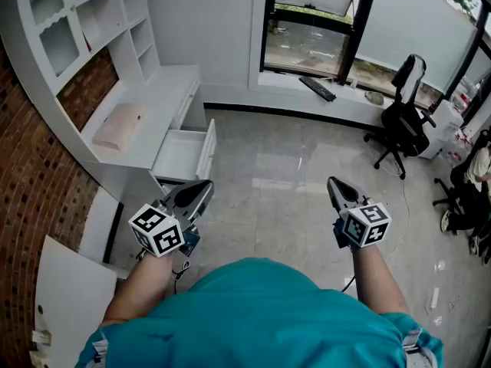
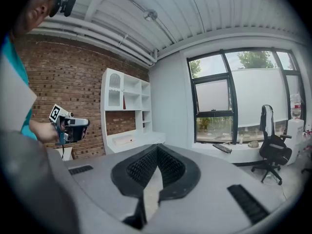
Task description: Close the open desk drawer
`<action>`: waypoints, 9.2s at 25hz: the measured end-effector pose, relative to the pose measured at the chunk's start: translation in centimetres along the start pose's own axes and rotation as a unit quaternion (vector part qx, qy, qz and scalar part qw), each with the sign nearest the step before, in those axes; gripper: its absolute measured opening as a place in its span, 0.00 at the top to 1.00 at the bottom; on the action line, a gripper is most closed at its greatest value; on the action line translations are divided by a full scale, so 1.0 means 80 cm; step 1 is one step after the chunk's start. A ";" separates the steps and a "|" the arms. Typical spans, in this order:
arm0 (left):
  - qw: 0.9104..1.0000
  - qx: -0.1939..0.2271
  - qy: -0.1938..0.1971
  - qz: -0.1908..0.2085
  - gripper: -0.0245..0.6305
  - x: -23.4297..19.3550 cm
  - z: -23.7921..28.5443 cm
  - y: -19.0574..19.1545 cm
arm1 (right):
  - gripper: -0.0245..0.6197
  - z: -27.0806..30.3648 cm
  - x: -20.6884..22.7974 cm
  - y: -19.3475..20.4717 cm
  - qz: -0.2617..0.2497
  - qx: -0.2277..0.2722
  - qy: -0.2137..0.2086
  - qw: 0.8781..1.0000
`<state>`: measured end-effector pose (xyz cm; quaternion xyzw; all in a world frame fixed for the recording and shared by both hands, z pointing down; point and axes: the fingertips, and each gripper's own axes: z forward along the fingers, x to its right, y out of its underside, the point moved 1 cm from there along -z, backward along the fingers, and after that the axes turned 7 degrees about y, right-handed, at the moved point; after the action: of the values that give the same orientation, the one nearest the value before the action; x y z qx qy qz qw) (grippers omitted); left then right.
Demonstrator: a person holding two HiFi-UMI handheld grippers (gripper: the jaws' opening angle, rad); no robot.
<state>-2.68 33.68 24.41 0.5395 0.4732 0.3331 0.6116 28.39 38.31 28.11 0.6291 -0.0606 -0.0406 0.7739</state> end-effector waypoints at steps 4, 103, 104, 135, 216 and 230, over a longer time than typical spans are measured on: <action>1.000 -0.003 -0.001 0.001 0.94 0.011 0.013 0.002 | 0.93 -0.007 0.014 -0.001 0.003 0.001 0.001 1.000; 0.927 0.002 -0.345 -0.149 0.94 -0.484 0.123 0.165 | 0.92 0.807 -0.105 0.207 -0.176 -0.161 -0.413 0.879; 0.925 0.001 -0.348 -0.155 0.94 -0.486 0.116 0.174 | 0.92 0.813 -0.117 0.226 -0.180 -0.166 -0.416 0.876; 0.901 0.021 -0.383 -0.205 0.94 -0.532 0.006 0.249 | 0.93 0.888 -0.251 0.377 -0.188 -0.205 -0.426 0.861; 0.875 0.081 -0.434 -0.198 0.94 -0.621 -0.189 0.227 | 0.93 1.018 -0.477 0.356 -0.222 -0.186 -0.432 0.854; 0.870 0.091 -0.441 -0.199 0.94 -0.620 -0.202 0.229 | 0.93 1.028 -0.496 0.356 -0.220 -0.188 -0.430 0.855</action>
<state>-32.30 -2.69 53.65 0.5777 0.2795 -0.1129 0.7585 -23.14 -30.03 70.86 0.3880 -0.2383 -0.4873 0.7451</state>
